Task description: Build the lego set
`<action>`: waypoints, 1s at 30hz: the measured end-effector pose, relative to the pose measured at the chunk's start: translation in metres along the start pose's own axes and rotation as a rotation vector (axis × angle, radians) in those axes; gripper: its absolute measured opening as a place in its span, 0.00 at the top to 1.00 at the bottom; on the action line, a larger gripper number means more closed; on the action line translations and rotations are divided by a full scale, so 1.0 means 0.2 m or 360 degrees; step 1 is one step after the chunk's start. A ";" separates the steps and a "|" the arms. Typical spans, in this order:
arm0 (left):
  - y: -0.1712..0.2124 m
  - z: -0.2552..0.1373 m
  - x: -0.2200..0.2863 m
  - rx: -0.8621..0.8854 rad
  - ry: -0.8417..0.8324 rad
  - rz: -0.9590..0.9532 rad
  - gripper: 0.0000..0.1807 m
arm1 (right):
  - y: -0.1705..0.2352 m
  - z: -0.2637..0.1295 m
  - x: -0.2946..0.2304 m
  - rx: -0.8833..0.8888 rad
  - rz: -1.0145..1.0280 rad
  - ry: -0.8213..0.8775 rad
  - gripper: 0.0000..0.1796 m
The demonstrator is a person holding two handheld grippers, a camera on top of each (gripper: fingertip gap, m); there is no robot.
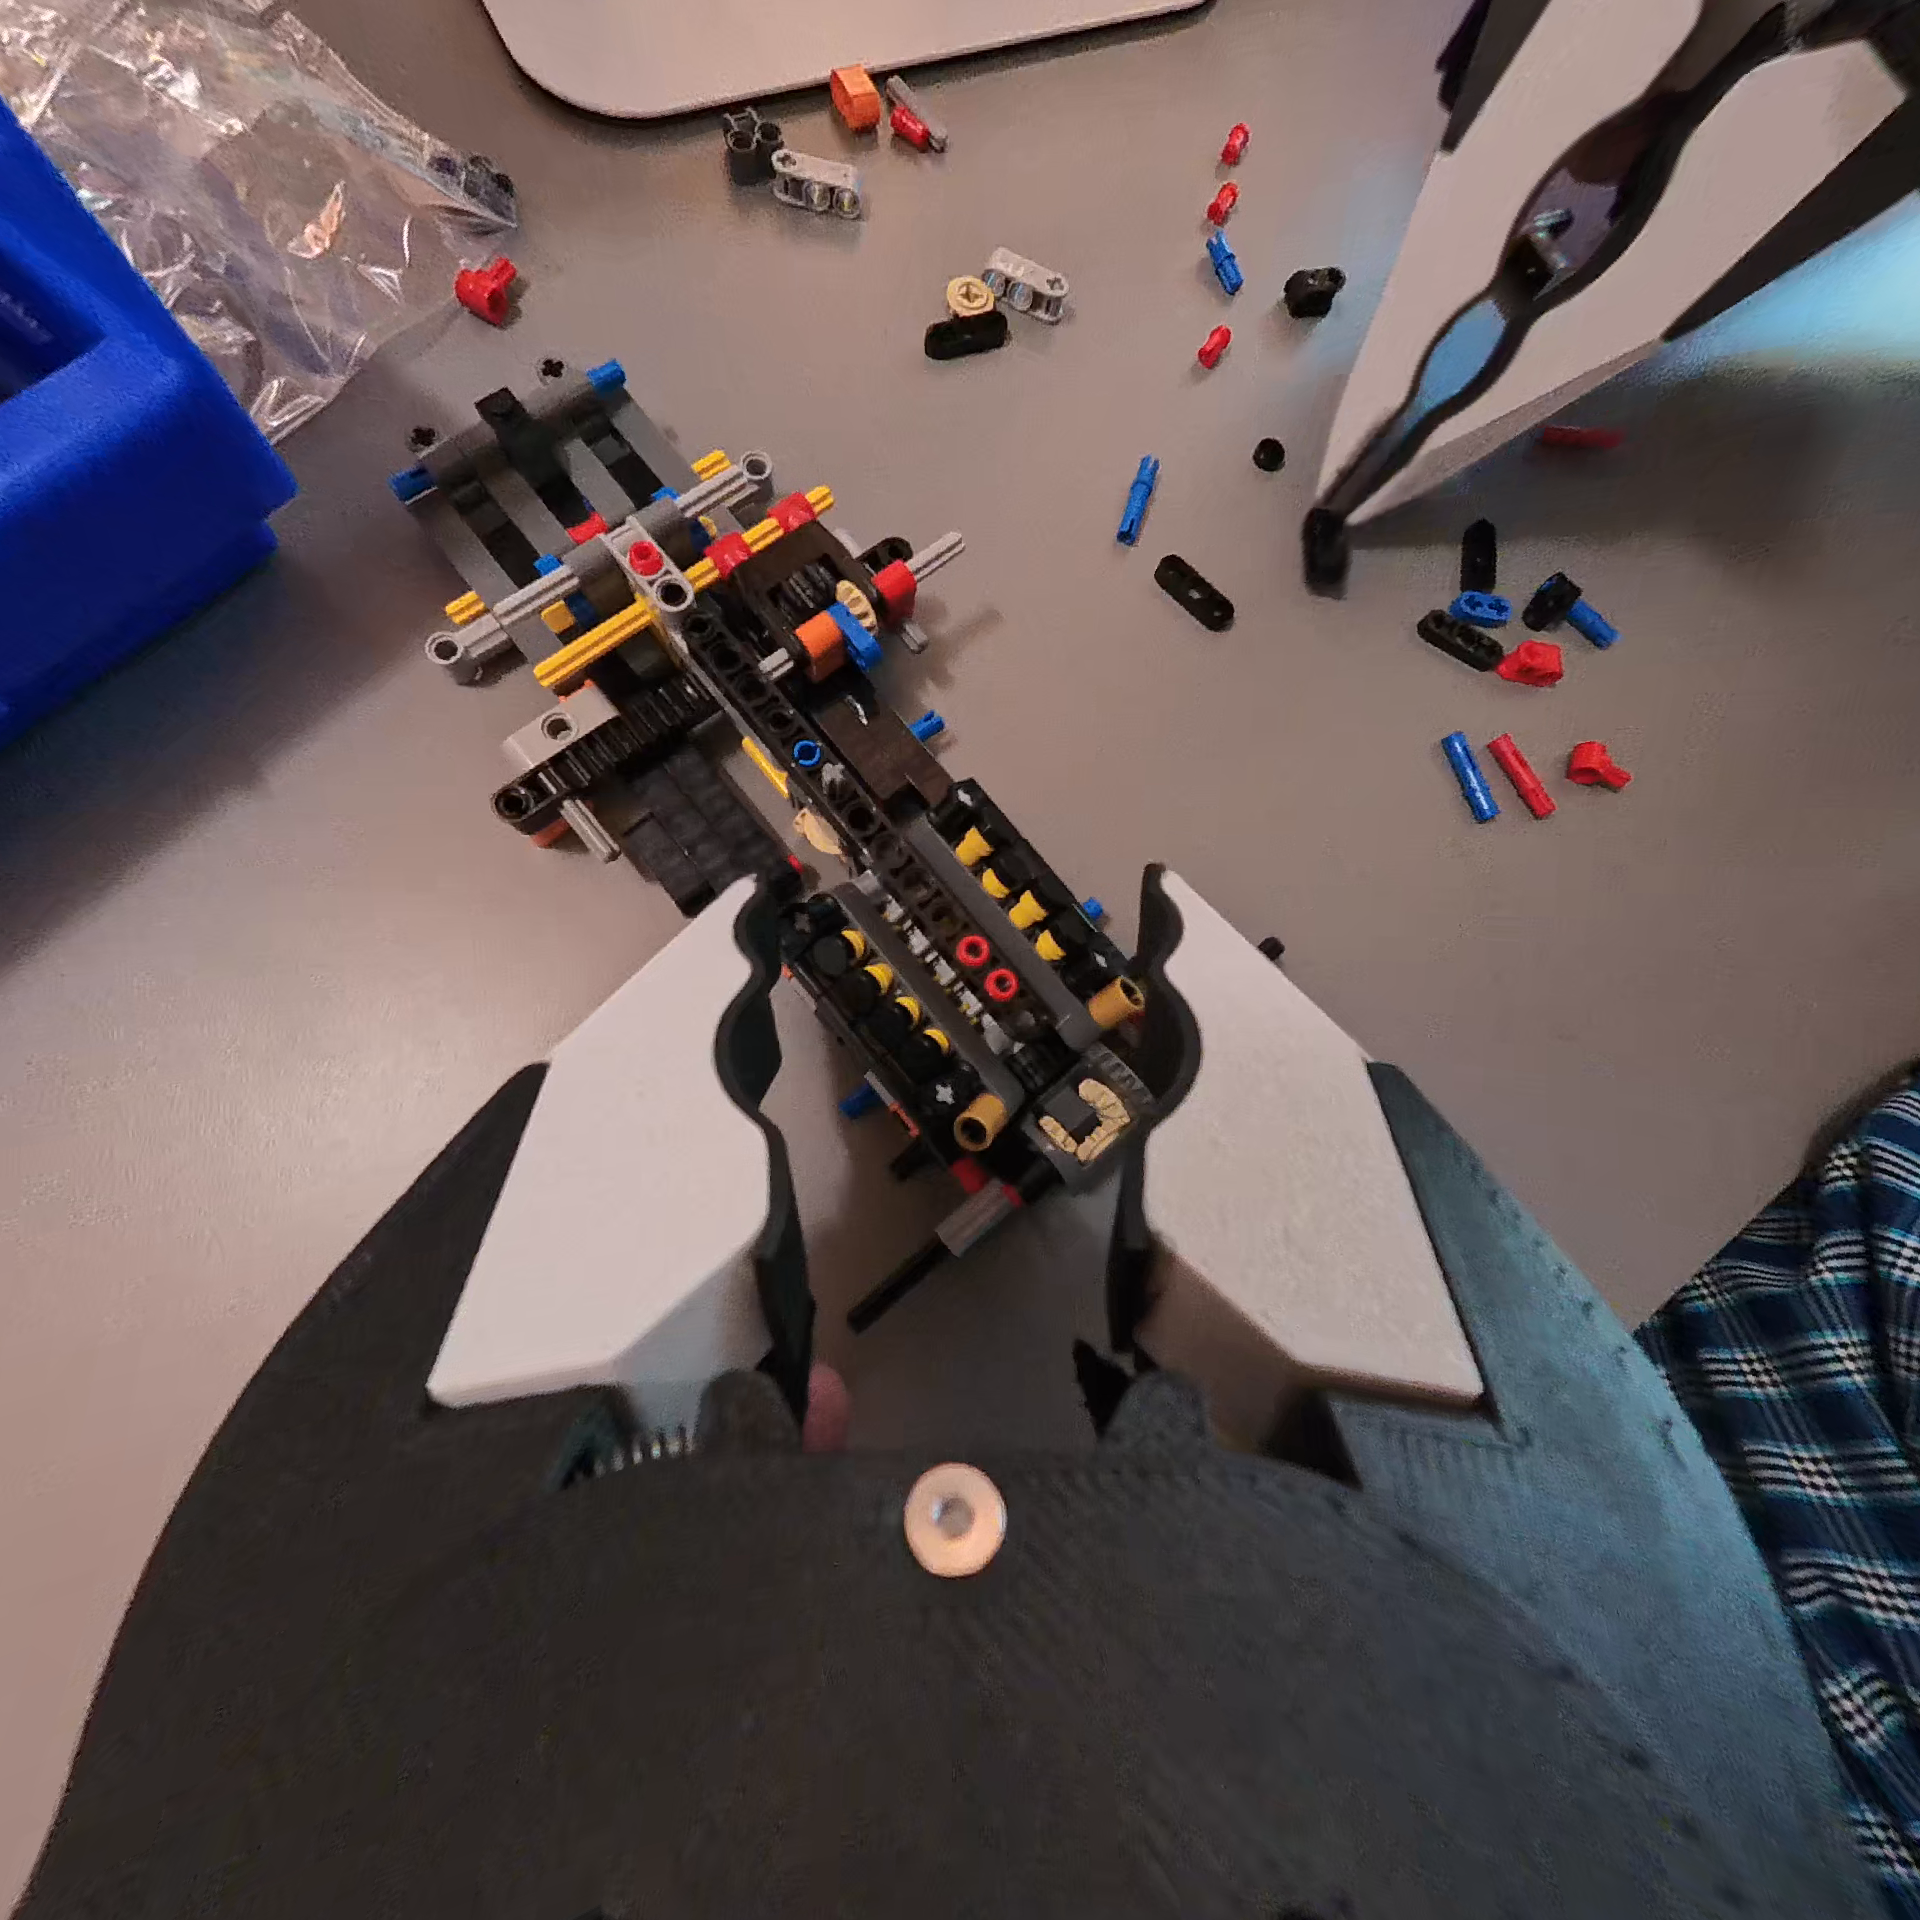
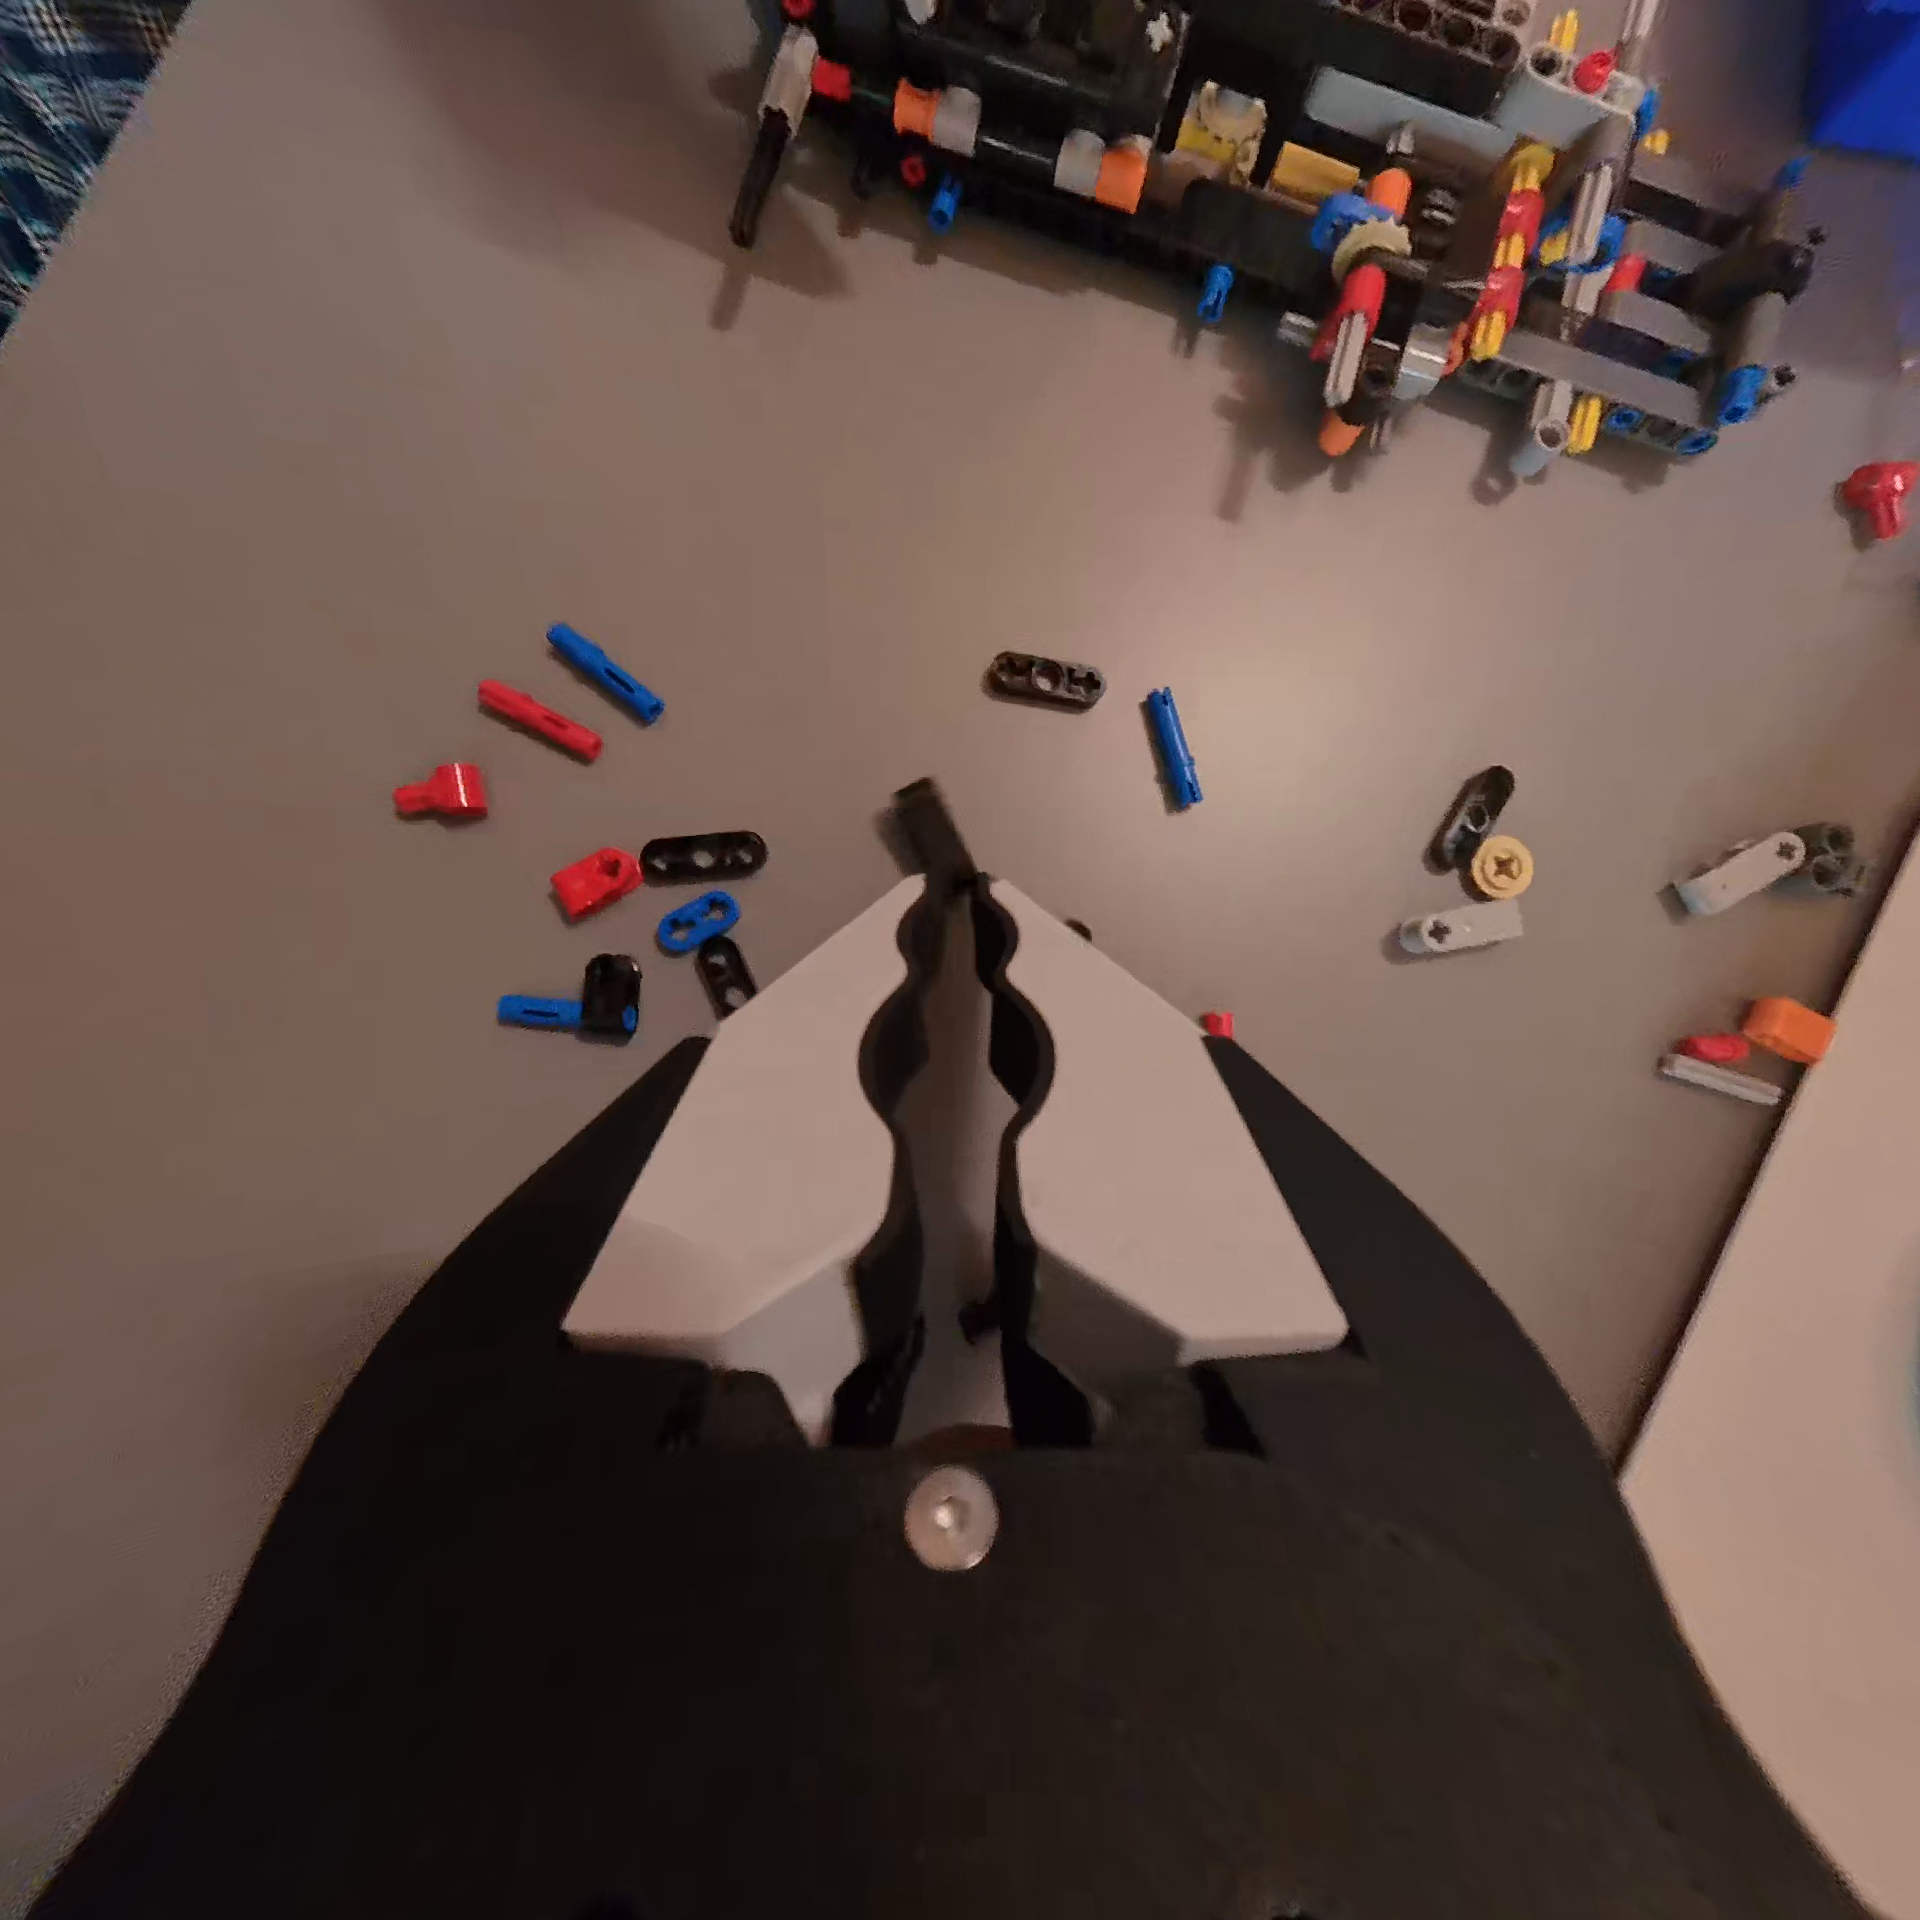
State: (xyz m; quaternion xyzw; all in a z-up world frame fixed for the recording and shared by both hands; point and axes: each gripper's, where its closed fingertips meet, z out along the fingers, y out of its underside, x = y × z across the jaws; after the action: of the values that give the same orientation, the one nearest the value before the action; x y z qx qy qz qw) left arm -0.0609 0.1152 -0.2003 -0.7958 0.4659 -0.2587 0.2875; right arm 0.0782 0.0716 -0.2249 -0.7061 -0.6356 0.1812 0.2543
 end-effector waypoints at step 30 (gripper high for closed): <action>-0.24 0.06 0.31 0.0152 -0.0265 0.0890 0.76 | -0.39 -0.03 -0.01 0.0563 0.0604 -0.0806 0.97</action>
State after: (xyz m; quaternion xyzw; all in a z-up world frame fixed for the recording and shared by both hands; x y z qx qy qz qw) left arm 0.0034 0.0814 -0.1657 -0.6407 0.6292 -0.1250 0.4219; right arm 0.0195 0.0734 -0.1742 -0.6893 -0.4950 0.5014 0.1688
